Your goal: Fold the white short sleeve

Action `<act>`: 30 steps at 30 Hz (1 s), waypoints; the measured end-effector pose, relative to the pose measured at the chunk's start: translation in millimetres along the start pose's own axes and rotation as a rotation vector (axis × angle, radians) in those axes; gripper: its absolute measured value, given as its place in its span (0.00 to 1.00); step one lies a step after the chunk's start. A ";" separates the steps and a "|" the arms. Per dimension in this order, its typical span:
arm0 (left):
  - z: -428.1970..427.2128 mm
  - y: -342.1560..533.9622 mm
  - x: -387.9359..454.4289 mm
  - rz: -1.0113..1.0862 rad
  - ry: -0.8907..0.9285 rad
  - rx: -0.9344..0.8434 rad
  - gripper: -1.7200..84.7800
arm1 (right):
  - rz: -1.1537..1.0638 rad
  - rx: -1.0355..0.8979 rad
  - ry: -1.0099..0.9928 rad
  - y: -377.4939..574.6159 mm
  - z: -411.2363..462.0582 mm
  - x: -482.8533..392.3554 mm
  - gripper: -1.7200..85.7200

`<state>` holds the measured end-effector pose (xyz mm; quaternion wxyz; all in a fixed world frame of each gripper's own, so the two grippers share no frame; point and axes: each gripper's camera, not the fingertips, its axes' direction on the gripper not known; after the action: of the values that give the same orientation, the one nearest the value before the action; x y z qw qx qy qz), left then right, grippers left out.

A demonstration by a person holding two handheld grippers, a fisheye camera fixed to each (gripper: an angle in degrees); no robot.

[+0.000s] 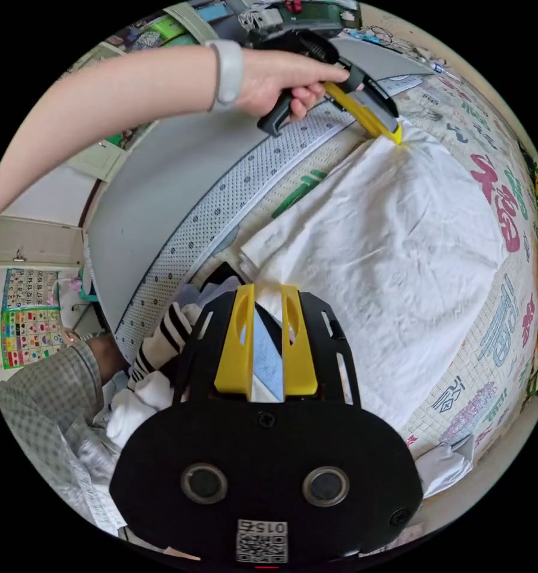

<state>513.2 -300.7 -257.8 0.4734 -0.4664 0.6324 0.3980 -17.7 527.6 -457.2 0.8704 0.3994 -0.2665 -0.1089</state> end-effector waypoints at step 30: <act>-82.6 340.8 412.4 0.995 -1.286 0.221 0.02 | 0.323 0.377 0.096 123.1 241.2 -85.1 0.06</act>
<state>116.8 -382.1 -617.4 0.5548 0.2369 0.4059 0.6865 -224.4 489.0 -266.6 0.7982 0.5117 -0.3009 0.1024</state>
